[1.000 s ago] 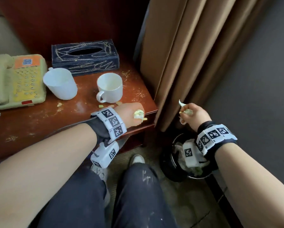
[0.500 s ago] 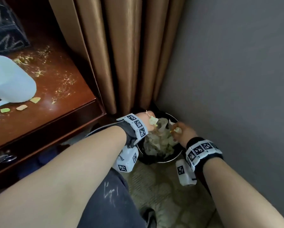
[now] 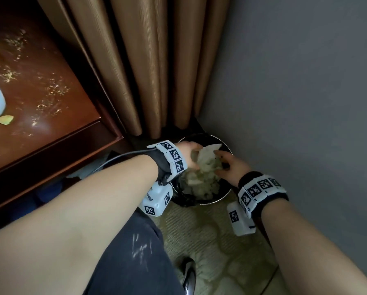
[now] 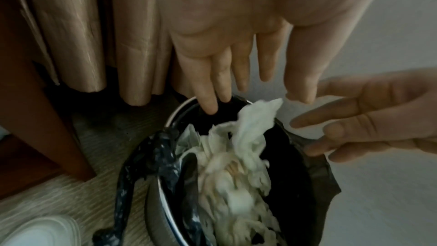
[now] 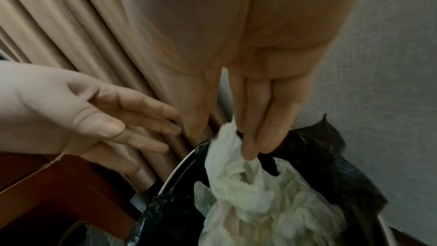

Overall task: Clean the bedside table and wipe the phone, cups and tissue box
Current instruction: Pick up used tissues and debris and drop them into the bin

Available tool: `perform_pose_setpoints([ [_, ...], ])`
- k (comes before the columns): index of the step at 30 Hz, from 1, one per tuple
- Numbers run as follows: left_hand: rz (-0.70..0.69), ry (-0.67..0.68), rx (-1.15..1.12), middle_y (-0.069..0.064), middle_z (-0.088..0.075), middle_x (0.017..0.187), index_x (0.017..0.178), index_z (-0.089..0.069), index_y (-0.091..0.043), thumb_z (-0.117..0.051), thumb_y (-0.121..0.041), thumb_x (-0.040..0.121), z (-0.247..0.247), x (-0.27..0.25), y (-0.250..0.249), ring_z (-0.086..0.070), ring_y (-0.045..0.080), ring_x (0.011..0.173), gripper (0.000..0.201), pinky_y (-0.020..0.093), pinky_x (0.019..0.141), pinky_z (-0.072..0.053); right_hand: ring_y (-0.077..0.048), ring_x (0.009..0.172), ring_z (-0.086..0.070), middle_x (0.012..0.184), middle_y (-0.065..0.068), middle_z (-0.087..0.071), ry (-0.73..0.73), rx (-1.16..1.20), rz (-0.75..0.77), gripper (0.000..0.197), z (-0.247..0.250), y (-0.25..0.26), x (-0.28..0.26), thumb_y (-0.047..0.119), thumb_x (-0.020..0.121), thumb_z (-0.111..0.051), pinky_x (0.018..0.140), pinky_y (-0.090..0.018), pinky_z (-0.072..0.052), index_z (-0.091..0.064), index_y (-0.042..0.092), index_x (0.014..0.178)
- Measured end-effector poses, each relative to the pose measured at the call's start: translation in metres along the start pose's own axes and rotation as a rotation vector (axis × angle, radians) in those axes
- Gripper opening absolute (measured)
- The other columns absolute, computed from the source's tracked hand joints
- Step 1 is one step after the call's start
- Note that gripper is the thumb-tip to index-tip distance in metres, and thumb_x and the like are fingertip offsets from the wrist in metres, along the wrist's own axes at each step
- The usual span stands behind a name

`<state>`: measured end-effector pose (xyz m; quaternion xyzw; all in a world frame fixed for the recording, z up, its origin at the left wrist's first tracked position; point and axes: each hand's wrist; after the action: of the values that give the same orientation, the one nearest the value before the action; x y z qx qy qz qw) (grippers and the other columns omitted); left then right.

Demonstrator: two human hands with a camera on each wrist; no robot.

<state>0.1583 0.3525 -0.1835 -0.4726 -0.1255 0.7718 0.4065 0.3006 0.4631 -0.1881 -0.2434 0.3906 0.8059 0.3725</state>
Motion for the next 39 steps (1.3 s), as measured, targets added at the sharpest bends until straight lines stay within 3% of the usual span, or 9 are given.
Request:
perform_pose_setpoints([
  [2,-0.003,-0.053,0.01,0.007,-0.046,0.14,0.141,-0.037,-0.021,-0.069,-0.03,0.081,0.007,-0.007,0.004,-0.046,0.021,0.126,0.069,0.021,0.099,-0.035,-0.026,0.119,-0.051,0.132,-0.008,-0.053,0.003,-0.043,0.008,0.051,-0.002,0.001,-0.003,0.021,0.089,-0.057,0.098,-0.029,-0.041,-0.04,0.025,0.137],
  [4,-0.014,-0.102,0.034,0.007,-0.04,0.144,0.142,-0.035,-0.025,-0.067,-0.033,0.082,0.016,-0.018,0.007,-0.042,0.021,0.129,0.068,0.025,0.104,-0.035,-0.025,0.118,-0.051,0.13,-0.008,-0.054,0.004,-0.051,0.009,0.044,-0.001,0.005,-0.007,0.022,0.091,-0.054,0.096,-0.028,-0.041,-0.044,0.023,0.134],
  [13,-0.076,-0.332,0.07,0.003,-0.032,0.148,0.142,-0.034,-0.023,-0.058,-0.03,0.089,0.062,-0.112,0.011,-0.039,0.016,0.132,0.058,0.021,0.104,-0.03,-0.023,0.113,-0.055,0.13,-0.009,-0.054,-0.193,-0.099,0.207,0.041,0.011,0.074,-0.048,0.019,0.09,-0.055,0.097,-0.028,-0.041,-0.049,0.016,0.13],
  [18,-0.088,-0.451,0.087,0.001,-0.037,0.145,0.14,-0.038,-0.021,-0.058,-0.027,0.09,0.073,-0.185,0.035,-0.039,0.017,0.132,0.054,0.029,0.11,-0.032,-0.023,0.12,-0.05,0.132,-0.01,-0.047,-0.241,-0.234,0.406,0.041,-0.004,0.145,-0.075,0.017,0.09,-0.055,0.102,-0.025,-0.035,-0.049,0.016,0.131],
  [21,-0.066,-0.522,0.135,0.001,-0.036,0.146,0.139,-0.04,-0.019,-0.057,-0.026,0.09,0.082,-0.229,0.065,-0.035,0.015,0.134,0.052,0.025,0.11,-0.025,-0.023,0.125,-0.045,0.134,-0.01,-0.046,-0.227,-0.314,0.535,0.043,-0.027,0.196,-0.084,0.015,0.089,-0.055,0.105,-0.024,-0.031,-0.048,0.016,0.132],
  [26,0.072,-0.641,0.056,0.002,-0.039,0.143,0.133,-0.047,-0.019,-0.059,-0.023,0.088,0.095,-0.296,0.137,-0.039,0.018,0.132,0.047,0.028,0.109,-0.028,-0.023,0.127,-0.044,0.139,-0.008,-0.043,-0.167,-0.423,0.695,0.045,-0.075,0.277,-0.085,0.017,0.089,-0.055,0.109,-0.025,-0.027,-0.046,0.019,0.134],
  [30,0.257,-0.718,0.04,0.003,-0.036,0.145,0.133,-0.046,-0.019,-0.057,-0.024,0.09,0.1,-0.334,0.196,-0.033,0.02,0.135,0.045,0.028,0.111,-0.023,-0.025,0.13,-0.039,0.143,-0.005,-0.039,-0.137,-0.549,0.736,0.049,-0.108,0.328,-0.076,0.02,0.09,-0.054,0.11,-0.031,-0.029,-0.041,0.021,0.137],
  [35,0.484,-0.715,0.082,0.002,-0.022,0.154,0.142,-0.034,-0.023,-0.054,-0.027,0.091,0.107,-0.358,0.257,-0.02,0.026,0.141,0.055,0.035,0.115,-0.017,-0.028,0.128,-0.04,0.144,-0.004,-0.036,-0.168,-0.625,0.717,0.052,-0.14,0.36,-0.065,0.024,0.091,-0.052,0.105,-0.037,-0.036,-0.035,0.023,0.14],
  [39,0.56,-0.664,0.135,0.001,-0.01,0.158,0.148,-0.021,-0.02,-0.052,-0.026,0.092,0.117,-0.36,0.288,-0.013,0.024,0.145,0.064,0.036,0.118,-0.018,-0.028,0.127,-0.036,0.141,-0.006,-0.034,-0.252,-0.719,0.69,0.052,-0.154,0.365,-0.061,0.027,0.092,-0.049,0.103,-0.036,-0.037,-0.033,0.022,0.141],
])
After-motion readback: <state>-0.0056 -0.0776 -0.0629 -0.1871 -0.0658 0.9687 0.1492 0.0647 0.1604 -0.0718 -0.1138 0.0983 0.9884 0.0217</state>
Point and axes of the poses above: each hand's wrist, its own x-axis towards the middle knuckle, its own z-axis out of the back of the hand, y = z × x
